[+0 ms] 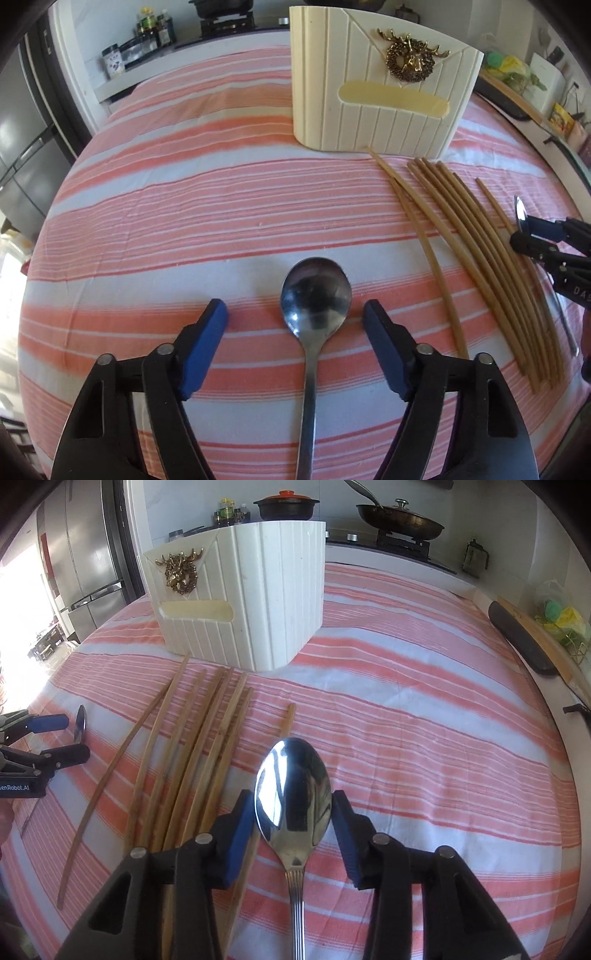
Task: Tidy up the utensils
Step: 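Grasp a steel spoon with the left tool while the right tool grasps the other spoon, then carry both spoons into the white caddy and open both tools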
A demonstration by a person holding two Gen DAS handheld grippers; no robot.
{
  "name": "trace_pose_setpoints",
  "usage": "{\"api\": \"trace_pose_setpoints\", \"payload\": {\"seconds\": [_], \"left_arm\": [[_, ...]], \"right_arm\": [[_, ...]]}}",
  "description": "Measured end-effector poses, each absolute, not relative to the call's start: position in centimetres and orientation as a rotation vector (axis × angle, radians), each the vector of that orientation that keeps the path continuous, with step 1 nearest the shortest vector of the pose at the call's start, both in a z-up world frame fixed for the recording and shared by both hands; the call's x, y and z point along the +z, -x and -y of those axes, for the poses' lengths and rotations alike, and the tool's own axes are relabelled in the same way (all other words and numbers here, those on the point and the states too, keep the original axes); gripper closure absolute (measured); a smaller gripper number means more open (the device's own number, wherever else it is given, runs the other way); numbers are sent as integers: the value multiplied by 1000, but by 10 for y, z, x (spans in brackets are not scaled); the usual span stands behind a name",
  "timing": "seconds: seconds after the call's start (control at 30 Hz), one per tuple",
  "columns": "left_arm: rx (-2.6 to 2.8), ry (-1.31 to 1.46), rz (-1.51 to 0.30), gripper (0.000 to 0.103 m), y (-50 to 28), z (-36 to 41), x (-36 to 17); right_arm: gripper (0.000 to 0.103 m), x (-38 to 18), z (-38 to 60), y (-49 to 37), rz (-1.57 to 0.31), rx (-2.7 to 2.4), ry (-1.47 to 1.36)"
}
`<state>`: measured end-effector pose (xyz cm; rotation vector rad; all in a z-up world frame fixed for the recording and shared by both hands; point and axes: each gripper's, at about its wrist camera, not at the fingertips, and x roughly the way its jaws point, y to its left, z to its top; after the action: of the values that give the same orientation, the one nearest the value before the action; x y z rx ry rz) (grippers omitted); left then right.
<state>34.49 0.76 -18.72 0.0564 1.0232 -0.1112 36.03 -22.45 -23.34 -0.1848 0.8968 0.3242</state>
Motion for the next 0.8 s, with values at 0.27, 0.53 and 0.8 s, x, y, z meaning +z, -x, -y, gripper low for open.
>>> {"api": "trace_pose_setpoints", "payload": {"seconds": [0.27,0.53,0.8], "left_arm": [[-125,-57,-960,67,-337,-11,-177],[-155,12,-781,67,-287,-28,-115],[-171,92,-638,68,-239,-44,-67]], "right_arm": [[61,-220,233,-351,-861,346,112],[61,-171,240,-306,-729,403,80],[61,-119,242,-246,-547,430,72]]}}
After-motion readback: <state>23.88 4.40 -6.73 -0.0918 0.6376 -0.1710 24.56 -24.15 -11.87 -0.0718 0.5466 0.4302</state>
